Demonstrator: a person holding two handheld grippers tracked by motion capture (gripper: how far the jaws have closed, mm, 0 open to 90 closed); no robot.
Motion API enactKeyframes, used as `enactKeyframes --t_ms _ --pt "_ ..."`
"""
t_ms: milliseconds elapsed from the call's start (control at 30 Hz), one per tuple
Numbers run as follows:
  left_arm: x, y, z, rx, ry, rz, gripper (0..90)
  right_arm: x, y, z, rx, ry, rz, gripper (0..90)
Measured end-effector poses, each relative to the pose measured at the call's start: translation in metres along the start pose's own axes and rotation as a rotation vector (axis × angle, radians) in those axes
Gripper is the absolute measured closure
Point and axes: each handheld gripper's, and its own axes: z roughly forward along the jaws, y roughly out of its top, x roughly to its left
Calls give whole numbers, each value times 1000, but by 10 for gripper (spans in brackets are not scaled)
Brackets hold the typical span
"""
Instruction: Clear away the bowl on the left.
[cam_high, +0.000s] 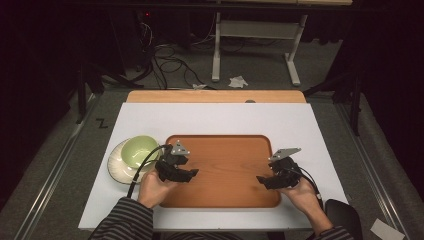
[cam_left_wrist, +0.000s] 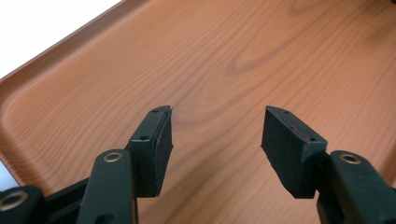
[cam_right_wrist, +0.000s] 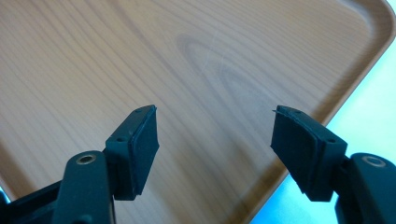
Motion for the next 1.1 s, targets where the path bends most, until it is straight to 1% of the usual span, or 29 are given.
enactKeyframes --t_ms 67,300,333,367,433,467,500,533,600,667,733,767,833,867,900,967,1000,1100 --pt "1 0 0 -1 1 -5 424 1 0 0 -1 1 5 334" --pt "2 0 -4 -12 5 -10 410 1 0 0 1 0 -4 333" --pt "2 0 -7 -22 11 -14 402 2 0 0 0 -2 -5 333" --pt "2 0 -7 -22 11 -14 399 2 0 0 0 -2 -5 333" --pt "4 -1 -14 -50 13 -25 393 3 0 -1 -5 2 -6 333" --pt "4 -1 -14 -50 13 -25 389 3 0 -1 -5 2 -6 333" --pt "5 -1 -15 -54 8 -35 389 2 0 -1 -5 1 -8 334" --pt "7 0 -17 -62 -16 -64 381 2 0 0 0 -2 -8 334" --pt "10 0 -18 -71 -41 -88 373 2 0 0 0 1 -1 334" --pt "10 0 -19 -72 -36 -92 373 3 0 0 2 1 3 334" --pt "11 0 -22 -63 -29 -93 367 3 0 -1 3 -3 -4 335" --pt "11 0 -22 -63 -29 -93 359 3 0 -1 3 -3 -4 335" --pt "13 1 -24 -61 -35 -109 352 3 0 0 1 4 -4 335" --pt "17 1 -25 -59 -36 -113 355 2 0 0 0 3 -6 335" --pt "17 1 -25 -59 -36 -113 353 2 0 0 0 3 -6 335" --pt "19 1 -28 -53 -21 -111 360 2 0 1 1 5 -5 335" --pt "19 1 -30 -50 -14 -117 373 2 0 1 2 6 -2 335" --pt "24 0 -39 -64 16 -111 384 2 0 0 2 4 -4 335"
